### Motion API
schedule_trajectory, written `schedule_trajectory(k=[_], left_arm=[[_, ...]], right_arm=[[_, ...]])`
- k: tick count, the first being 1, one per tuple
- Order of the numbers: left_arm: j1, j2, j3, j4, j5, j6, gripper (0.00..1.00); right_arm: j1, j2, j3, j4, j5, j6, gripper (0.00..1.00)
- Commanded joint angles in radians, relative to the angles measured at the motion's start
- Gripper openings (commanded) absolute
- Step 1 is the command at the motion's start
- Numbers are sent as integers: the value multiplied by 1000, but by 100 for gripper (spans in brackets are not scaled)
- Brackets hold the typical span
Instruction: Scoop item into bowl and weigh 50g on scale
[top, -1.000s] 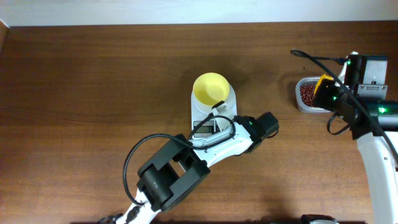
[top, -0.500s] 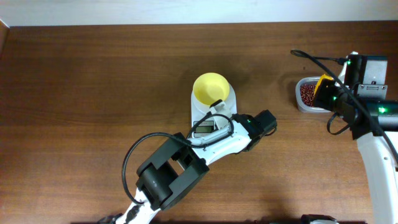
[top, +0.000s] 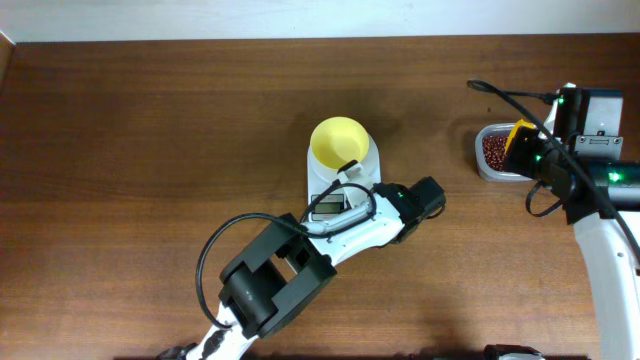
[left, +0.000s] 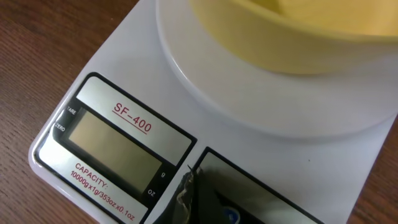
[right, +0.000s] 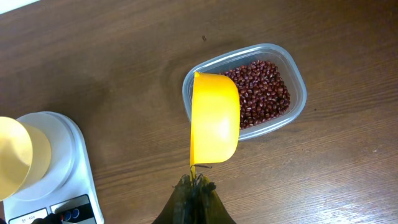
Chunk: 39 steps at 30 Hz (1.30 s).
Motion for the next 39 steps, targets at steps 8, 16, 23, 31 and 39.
schedule_trajectory(k=[8, 16, 23, 31, 39], left_arm=[[-17, 22, -7, -6, 60, -13, 0], [-17, 22, -7, -7, 45, -13, 0], [-17, -101, -6, -107, 42, -12, 0], [98, -261, -6, -195, 66, -12, 0], [261, -325, -6, -195, 105, -9, 0]], right_arm=[[-6, 6, 21, 0, -5, 2, 4], [-6, 6, 21, 0, -5, 2, 4], [-7, 6, 21, 0, -5, 1, 4], [-7, 6, 21, 0, -5, 1, 4], [-7, 6, 21, 0, -5, 1, 4]])
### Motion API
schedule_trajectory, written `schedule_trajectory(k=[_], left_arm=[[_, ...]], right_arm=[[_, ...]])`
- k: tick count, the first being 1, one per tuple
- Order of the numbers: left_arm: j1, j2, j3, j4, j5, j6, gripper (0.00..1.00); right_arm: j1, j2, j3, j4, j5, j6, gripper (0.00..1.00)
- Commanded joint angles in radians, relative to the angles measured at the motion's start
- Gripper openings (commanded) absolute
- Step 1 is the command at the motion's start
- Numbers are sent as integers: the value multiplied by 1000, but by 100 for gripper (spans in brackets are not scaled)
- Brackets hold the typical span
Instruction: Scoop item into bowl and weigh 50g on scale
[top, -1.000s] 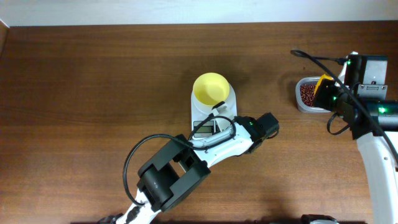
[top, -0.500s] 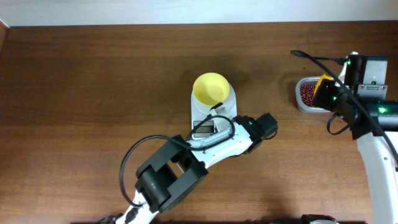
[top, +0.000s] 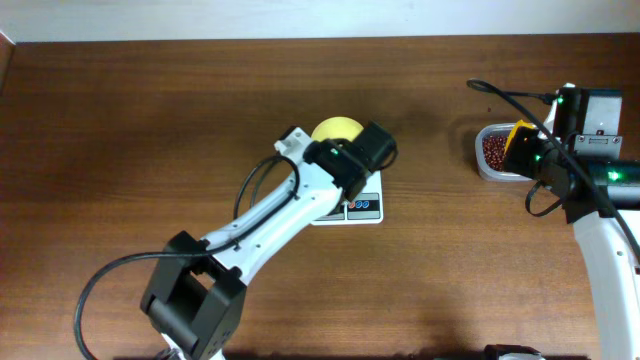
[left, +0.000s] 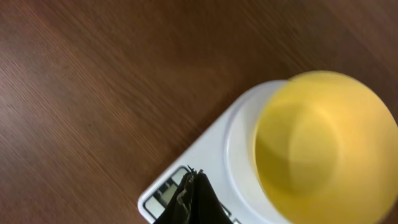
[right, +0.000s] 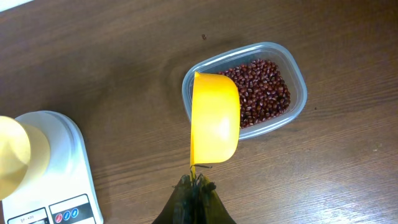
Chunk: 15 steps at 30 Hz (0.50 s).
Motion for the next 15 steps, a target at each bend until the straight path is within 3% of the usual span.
schedule_trajectory(k=[1, 9, 15], left_arm=[[60, -18, -4, -5, 10, -6, 0], [70, -18, -4, -161, 58, -6, 0], [70, -18, -4, -177, 62, 1, 0]], right_arm=[[-7, 2, 21, 2, -5, -4, 4], [-6, 1, 21, -87, -33, -48, 4], [-7, 1, 21, -89, -54, -48, 4]])
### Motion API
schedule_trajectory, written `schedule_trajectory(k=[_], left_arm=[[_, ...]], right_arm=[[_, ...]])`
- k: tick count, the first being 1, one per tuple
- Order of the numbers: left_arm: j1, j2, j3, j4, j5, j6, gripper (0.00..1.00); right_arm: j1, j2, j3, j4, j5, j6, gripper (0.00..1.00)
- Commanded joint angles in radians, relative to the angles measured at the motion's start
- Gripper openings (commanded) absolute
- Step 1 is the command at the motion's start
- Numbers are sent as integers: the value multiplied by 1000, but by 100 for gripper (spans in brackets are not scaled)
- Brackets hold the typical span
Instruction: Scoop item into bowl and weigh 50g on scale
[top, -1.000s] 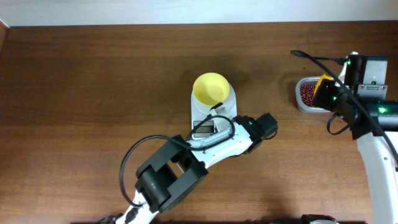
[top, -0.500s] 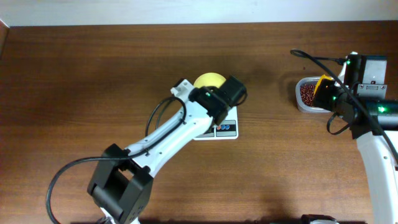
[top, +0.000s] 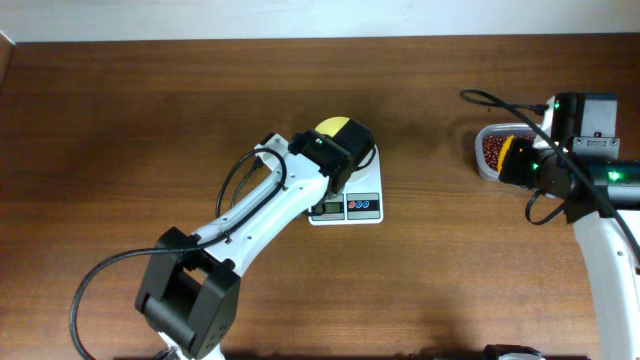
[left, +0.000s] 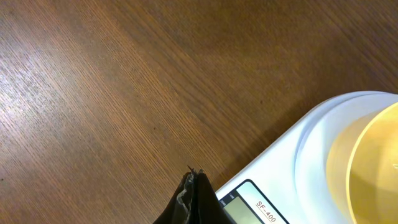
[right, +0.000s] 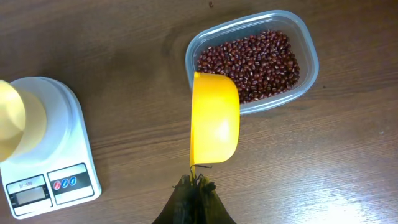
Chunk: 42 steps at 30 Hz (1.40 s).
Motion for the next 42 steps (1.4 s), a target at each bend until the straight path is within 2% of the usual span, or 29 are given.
schedule_trajectory(k=[1, 5, 11, 13, 14, 17, 19, 21, 23, 25, 32, 42], left_arm=[[1, -18, -4, -5, 6, 10, 0], [1, -18, -4, -8, 6, 10, 0], [0, -17, -4, 64, 10, 10, 0], [0, -17, -4, 103, 6, 10, 0], [0, -17, -4, 105, 8, 10, 0], [-23, -10, -9, 116, 142, 9, 0], [-66, -10, -34, 142, 172, 9, 0], [-146, -9, -114, 264, 58, 8, 0], [-193, -9, -161, 338, 49, 3, 0], [-225, -8, -204, 359, 16, -86, 0], [-222, 87, -233, 443, -2, -96, 0], [-224, 103, -233, 558, 2, -96, 0]], right_arm=[[-7, 1, 19, 0, -12, -8, 4], [-7, 1, 19, 0, -12, -8, 4], [-6, 2, 19, 14, -11, 0, 4], [-6, 2, 19, 22, -13, 120, 4], [-6, 2, 19, 28, -13, 136, 4], [-6, 2, 19, 31, -9, 124, 4], [-6, 2, 19, 31, -9, 123, 4], [-6, 2, 19, 31, -9, 113, 4], [-6, 2, 19, 31, -9, 111, 4], [-6, 2, 19, 28, -9, 101, 4], [-7, 3, 19, 31, -9, 101, 4], [-6, 3, 19, 31, -9, 101, 4]])
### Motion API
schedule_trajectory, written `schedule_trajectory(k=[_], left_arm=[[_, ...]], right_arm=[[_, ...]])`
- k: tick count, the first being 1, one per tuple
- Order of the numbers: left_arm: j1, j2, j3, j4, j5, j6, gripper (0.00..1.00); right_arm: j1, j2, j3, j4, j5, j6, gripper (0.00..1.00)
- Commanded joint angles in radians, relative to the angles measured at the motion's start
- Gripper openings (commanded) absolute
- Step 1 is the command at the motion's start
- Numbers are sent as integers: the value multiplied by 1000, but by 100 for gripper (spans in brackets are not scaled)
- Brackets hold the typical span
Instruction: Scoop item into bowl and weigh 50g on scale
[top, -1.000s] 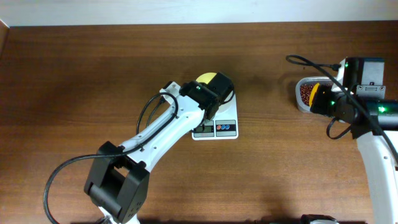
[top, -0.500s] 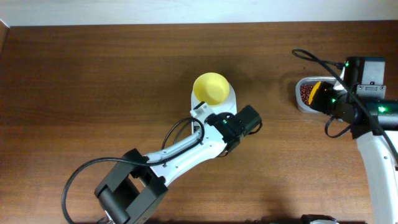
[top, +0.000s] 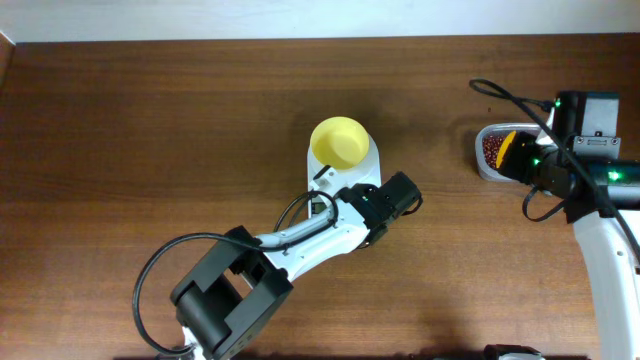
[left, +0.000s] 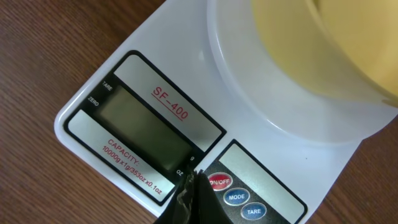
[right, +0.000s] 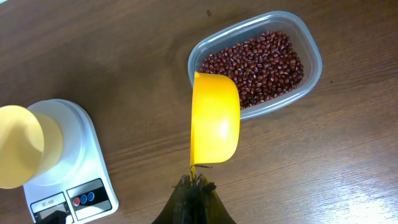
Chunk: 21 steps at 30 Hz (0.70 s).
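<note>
A white SF-400 scale (top: 345, 170) carries an empty yellow bowl (top: 337, 140). My left gripper (left: 196, 177) is shut with nothing in it, its tip just above the scale (left: 161, 112) between the blank display (left: 146, 134) and the red ON/OFF button (left: 219, 182). My right gripper (right: 196, 182) is shut on the handle of an empty yellow scoop (right: 214, 118), which hangs over the near-left rim of a clear tub of red beans (right: 258, 59). Overhead, the scoop (top: 508, 150) sits beside the tub (top: 493, 152).
The brown wooden table (top: 130, 150) carries only the scale and the tub. A black cable (top: 505, 95) loops over the right arm. Blue MODE (left: 236, 197) and TARE (left: 254, 211) buttons lie right of my left fingertip.
My left gripper has moved from the bare table left of the scale to the scale's front panel, beside the ON/OFF button. The right gripper with the scoop shifted slightly; the tub sits a little further off.
First my left gripper was low over the scale's panel by the display. Then it stood high over the bowl and scale, then over the wood left of the scale, and now it is back at the panel. My right gripper held the empty scoop near the bean tub throughout.
</note>
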Motion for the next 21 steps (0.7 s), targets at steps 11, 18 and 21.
schedule_trajectory(k=[11, 18, 21], left_arm=[[0, 37, -7, 54, -18, -2, 0], [0, 60, -7, 83, -16, -2, 0], [0, 61, -7, 83, -19, -2, 0]], right_arm=[[-6, 3, 19, 4, -6, -6, 4], [-6, 3, 19, 3, -6, -6, 4], [-6, 3, 19, 4, -6, -6, 4]])
